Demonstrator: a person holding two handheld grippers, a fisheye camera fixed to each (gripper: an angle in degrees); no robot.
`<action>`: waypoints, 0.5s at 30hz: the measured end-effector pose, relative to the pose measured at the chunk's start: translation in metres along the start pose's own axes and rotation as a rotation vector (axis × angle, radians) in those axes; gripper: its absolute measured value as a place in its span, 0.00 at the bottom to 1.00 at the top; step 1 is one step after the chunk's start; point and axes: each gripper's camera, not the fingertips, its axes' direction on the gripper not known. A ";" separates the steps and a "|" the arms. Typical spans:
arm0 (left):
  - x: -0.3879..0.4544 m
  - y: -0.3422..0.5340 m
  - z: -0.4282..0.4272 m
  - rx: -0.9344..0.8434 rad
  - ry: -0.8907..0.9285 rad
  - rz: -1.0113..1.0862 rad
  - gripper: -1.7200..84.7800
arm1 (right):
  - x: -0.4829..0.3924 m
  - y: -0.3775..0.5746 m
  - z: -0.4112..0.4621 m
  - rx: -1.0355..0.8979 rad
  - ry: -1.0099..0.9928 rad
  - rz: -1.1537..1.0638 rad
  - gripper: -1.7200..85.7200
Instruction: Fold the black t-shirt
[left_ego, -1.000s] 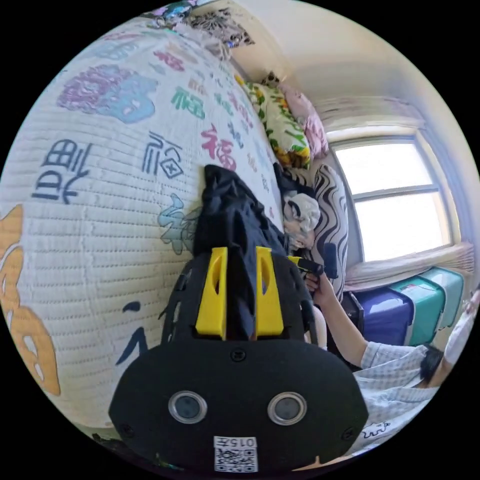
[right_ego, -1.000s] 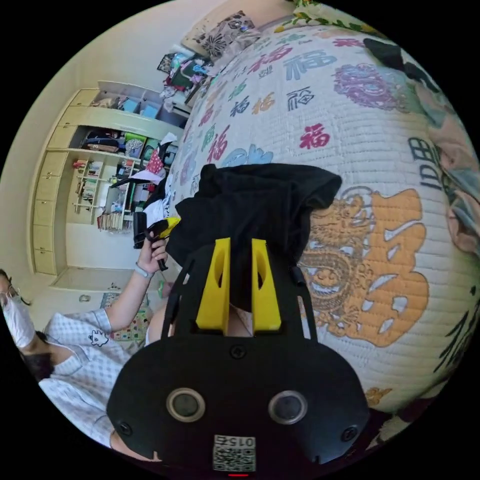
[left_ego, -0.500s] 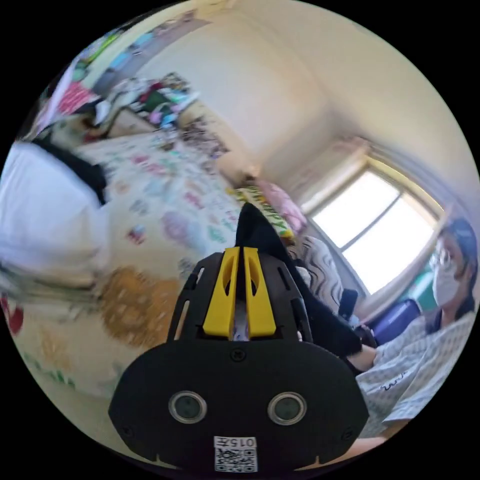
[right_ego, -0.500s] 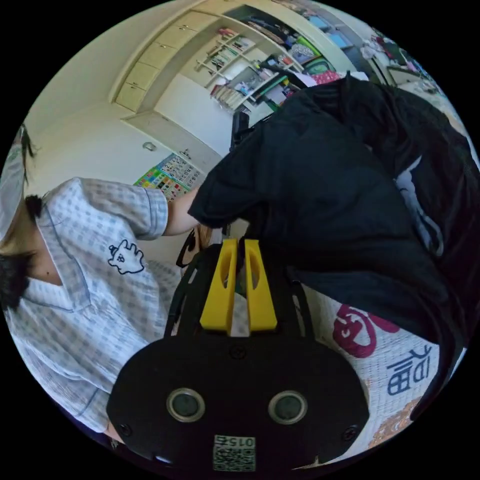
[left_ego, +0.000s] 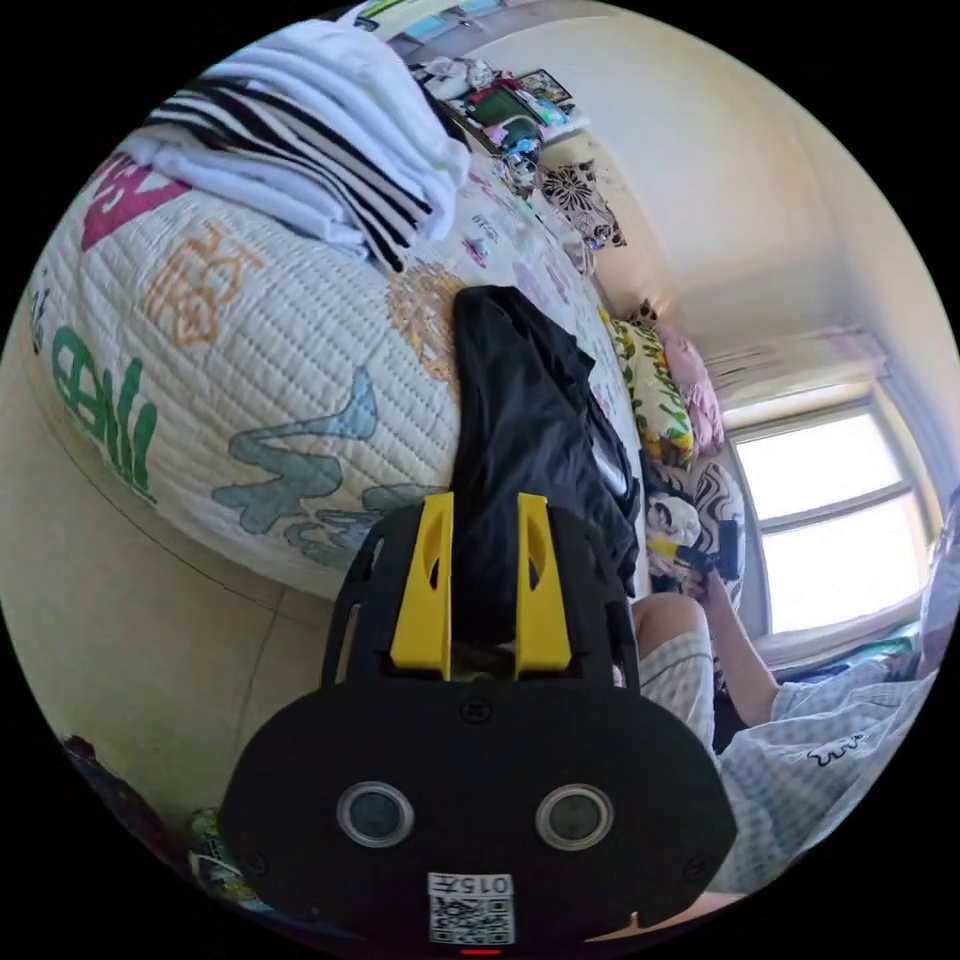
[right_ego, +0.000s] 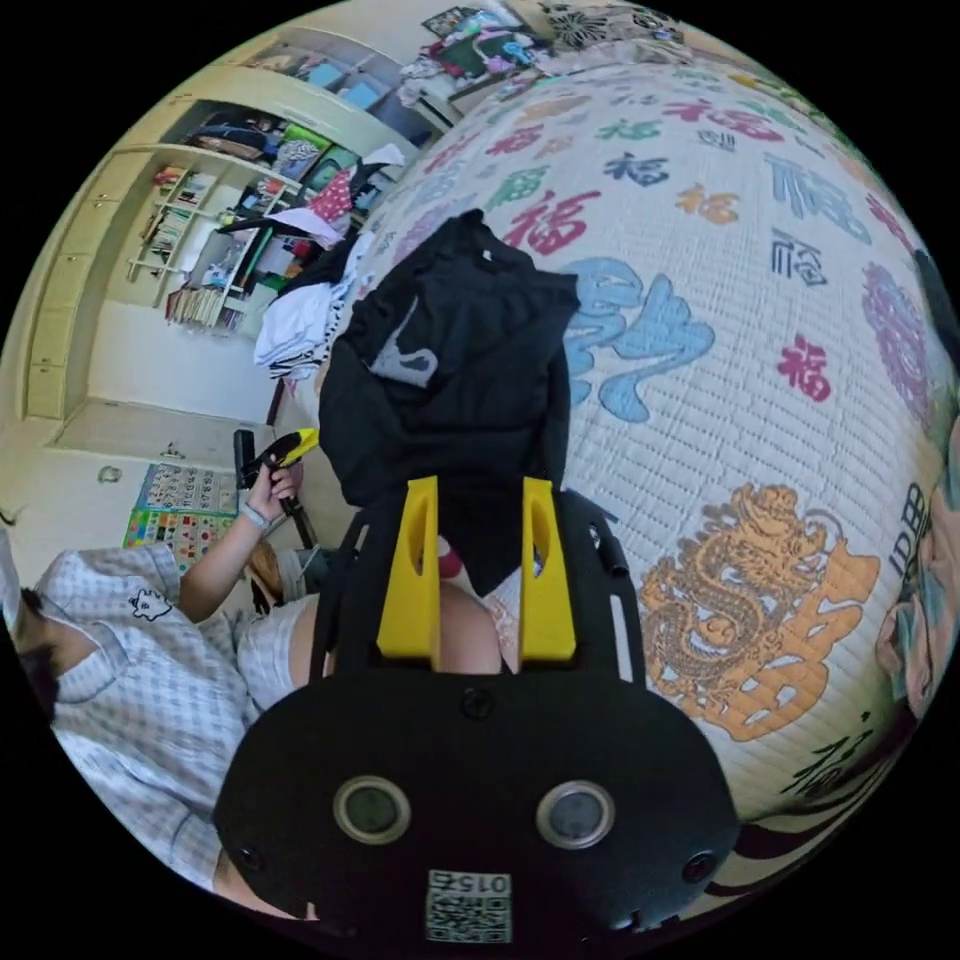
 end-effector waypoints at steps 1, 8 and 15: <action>-0.004 0.002 -0.003 -0.004 0.013 -0.017 0.15 | 0.006 -0.003 0.011 -0.069 -0.050 0.010 0.17; -0.026 0.035 -0.023 -0.173 -0.022 -0.056 0.21 | 0.020 -0.006 0.030 -0.220 -0.088 0.104 0.16; -0.038 0.029 -0.044 -0.172 0.018 -0.022 0.23 | 0.056 0.021 0.004 -0.120 -0.204 0.292 0.16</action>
